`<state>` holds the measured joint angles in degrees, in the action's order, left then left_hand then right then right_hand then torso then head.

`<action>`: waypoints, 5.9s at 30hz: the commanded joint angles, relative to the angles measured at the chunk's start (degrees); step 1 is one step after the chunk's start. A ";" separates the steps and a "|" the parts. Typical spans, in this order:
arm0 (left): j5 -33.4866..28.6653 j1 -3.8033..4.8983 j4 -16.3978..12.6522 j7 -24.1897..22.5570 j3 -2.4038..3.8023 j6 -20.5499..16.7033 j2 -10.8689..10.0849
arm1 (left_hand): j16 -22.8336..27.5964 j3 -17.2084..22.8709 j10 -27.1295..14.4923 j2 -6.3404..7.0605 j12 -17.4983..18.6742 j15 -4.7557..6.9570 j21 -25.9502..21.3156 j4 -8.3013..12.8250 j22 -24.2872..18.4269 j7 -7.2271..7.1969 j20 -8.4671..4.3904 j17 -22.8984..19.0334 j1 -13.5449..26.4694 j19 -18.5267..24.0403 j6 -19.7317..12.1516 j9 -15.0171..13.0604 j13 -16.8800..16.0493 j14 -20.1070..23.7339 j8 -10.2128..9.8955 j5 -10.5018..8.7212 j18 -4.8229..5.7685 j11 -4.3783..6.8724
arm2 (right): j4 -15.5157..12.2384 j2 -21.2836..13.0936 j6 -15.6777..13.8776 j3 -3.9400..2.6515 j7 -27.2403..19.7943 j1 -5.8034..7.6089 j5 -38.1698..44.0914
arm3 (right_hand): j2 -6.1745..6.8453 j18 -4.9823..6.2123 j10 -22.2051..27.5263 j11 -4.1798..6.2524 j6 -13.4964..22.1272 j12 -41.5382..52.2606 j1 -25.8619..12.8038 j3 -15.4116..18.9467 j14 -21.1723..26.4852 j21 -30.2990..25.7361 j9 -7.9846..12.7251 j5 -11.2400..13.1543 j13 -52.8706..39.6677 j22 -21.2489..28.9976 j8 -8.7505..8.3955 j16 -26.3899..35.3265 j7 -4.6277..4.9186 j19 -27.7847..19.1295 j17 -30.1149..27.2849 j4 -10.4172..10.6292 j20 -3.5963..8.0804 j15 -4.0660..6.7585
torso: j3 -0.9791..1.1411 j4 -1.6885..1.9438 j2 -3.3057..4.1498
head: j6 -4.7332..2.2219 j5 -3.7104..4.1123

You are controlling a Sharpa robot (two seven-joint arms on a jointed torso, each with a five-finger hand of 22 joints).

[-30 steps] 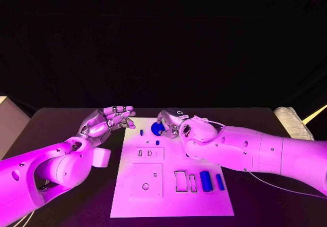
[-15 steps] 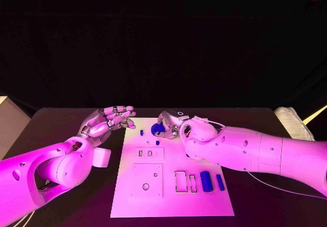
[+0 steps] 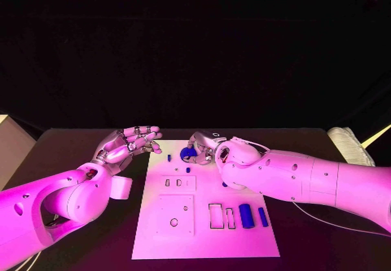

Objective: Assemble the parts on the task board

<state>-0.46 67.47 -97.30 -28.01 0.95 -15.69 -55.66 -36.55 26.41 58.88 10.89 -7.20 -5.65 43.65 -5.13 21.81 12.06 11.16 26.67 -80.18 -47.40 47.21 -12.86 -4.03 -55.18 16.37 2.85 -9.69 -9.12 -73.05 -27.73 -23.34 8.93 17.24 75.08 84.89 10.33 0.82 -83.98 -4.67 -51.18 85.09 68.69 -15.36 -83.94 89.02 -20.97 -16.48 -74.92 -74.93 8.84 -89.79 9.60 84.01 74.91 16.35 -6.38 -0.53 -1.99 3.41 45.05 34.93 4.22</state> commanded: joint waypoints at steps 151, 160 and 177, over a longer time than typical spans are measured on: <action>0.41 0.01 1.70 0.31 -0.01 1.62 -0.11 | -0.52 0.76 0.38 -0.12 0.21 -0.11 1.01 0.32 0.62 0.62 0.20 0.05 0.92 1.11 0.37 0.06 -0.10 0.71 -0.38 -0.02 -0.55 -0.18 | -2.58 -21.85 -6.26 -0.10 -15.99 -1.37 -15.49 | -0.43 -0.82 -3.35 3.95 -9.86 1.72 6.72 -11.23 -6.06 0.98 -3.63 8.32 -11.86 -15.07 6.67 -0.21 -4.60 5.99 15.09 -9.53 3.34 3.71 | 0.67 -1.18 -0.54 | 0.70 0.98; 0.41 0.02 1.92 0.39 -0.01 1.55 -0.05 | -0.52 0.76 0.38 -0.12 0.21 -0.11 1.01 0.32 0.62 0.62 0.20 0.05 0.92 1.11 0.37 0.06 -0.10 0.71 -0.38 -0.02 -0.55 -0.18 | -9.53 -21.45 -7.18 -0.16 -9.30 -0.01 -16.21 | -0.92 -0.82 -3.22 3.76 -8.99 1.49 4.79 -10.96 -6.06 0.98 -3.84 8.39 -11.70 -15.07 7.10 -0.21 -4.31 5.99 15.09 -8.16 3.10 3.36 | 0.52 -1.37 -0.84 | 0.77 0.85; 0.41 0.00 3.34 0.60 -0.10 1.75 1.07 | -0.52 0.76 0.38 -0.12 0.21 -0.11 1.01 0.32 0.62 0.62 0.20 0.05 0.92 1.11 0.37 0.06 -0.10 0.71 -0.38 -0.02 -0.55 -0.18 | -17.67 -13.82 -7.99 -0.13 -6.07 -2.63 -16.07 | -1.30 -0.82 -2.95 3.57 -8.05 1.13 4.45 -11.16 -6.06 0.98 -3.85 8.11 -11.40 -15.07 7.11 -0.21 -4.07 5.99 15.09 -7.83 2.95 3.20 | -0.08 -1.46 -2.04 | 2.09 -0.83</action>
<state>-0.25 67.44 -94.01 -27.25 0.84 -14.70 -54.78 -36.76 26.72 58.88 10.89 -7.10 -5.86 44.35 -4.82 22.38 12.06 11.37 26.66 -79.73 -46.78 47.21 -12.87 -4.07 -54.97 16.37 2.85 -9.69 -9.12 -90.48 -42.02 -30.60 8.80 10.30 72.77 68.04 9.31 0.82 -83.94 -1.14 -58.80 86.46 73.50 -26.50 -83.93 89.70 -22.32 -8.28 -74.95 -74.91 15.74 -89.79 6.28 84.01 74.92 8.26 -3.49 2.98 -1.88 2.00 43.31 36.64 3.83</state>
